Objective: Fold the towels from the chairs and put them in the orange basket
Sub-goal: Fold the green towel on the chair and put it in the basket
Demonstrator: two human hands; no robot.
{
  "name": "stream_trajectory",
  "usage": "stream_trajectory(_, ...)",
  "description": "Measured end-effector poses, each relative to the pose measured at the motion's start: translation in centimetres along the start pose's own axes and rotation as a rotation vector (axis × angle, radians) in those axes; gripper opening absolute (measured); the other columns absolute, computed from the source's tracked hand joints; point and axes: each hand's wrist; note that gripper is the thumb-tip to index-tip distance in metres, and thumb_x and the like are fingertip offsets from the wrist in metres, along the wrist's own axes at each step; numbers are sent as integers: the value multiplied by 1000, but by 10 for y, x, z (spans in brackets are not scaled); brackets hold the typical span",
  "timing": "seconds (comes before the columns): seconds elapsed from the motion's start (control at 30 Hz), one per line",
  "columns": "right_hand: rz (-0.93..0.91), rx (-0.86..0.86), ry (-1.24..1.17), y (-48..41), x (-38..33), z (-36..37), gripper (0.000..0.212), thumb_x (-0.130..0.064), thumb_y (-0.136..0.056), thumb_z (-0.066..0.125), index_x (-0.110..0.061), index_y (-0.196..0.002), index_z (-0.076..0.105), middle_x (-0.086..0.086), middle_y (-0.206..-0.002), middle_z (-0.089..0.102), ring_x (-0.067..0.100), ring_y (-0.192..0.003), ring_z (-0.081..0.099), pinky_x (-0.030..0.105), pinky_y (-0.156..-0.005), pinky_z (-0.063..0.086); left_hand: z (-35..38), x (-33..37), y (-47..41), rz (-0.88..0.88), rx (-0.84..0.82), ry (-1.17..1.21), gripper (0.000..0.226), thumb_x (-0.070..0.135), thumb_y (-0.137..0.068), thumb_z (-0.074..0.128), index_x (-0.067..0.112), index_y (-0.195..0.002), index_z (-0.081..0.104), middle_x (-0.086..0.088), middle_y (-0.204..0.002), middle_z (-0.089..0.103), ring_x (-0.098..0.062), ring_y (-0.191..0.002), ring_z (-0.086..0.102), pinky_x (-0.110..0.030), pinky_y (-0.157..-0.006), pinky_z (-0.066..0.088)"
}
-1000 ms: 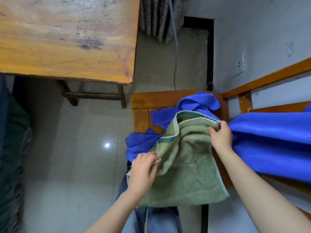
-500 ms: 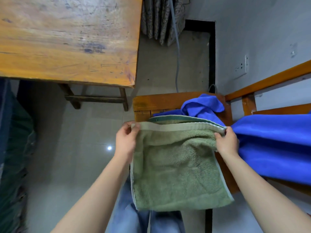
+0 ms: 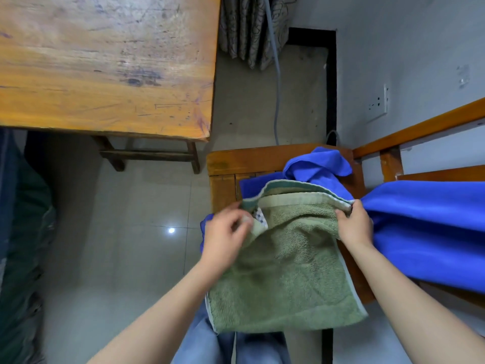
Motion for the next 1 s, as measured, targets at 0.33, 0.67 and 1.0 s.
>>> stream_trajectory(0.33,-7,2,25,4,2,4,17,-13,-94,49,-2,-108,48,26,-110,61,42,-105,52,42,-78,42,32,-21,41,-45,-96,-1,11,15,-89,58,12,-91,68,6,-90,63,-1,-82,56,-8,-77,41)
stream_trajectory(0.67,2,-19,15,7,4,6,17,-15,-94,49,-4,-108,48,24,-109,61,41,-103,54,42,-78,43,11,-32,-5,-295,-227,-13,23,30,-79,66,48,-66,59,-1,-117,62,-23,-112,55,-43,-93,46)
stream_trajectory(1.0,-108,65,-213,12,5,-10,18,-13,-93,52,4,-100,53,20,-91,59,33,-85,52,32,-69,33,-23,-2,-14,-307,-62,232,7,6,-83,66,12,-81,68,6,-75,63,-3,-68,56,-7,-61,44)
Point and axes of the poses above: each hand's wrist, its own y-axis away from the middle knuckle, its own z-axis out of the palm, x = y × z
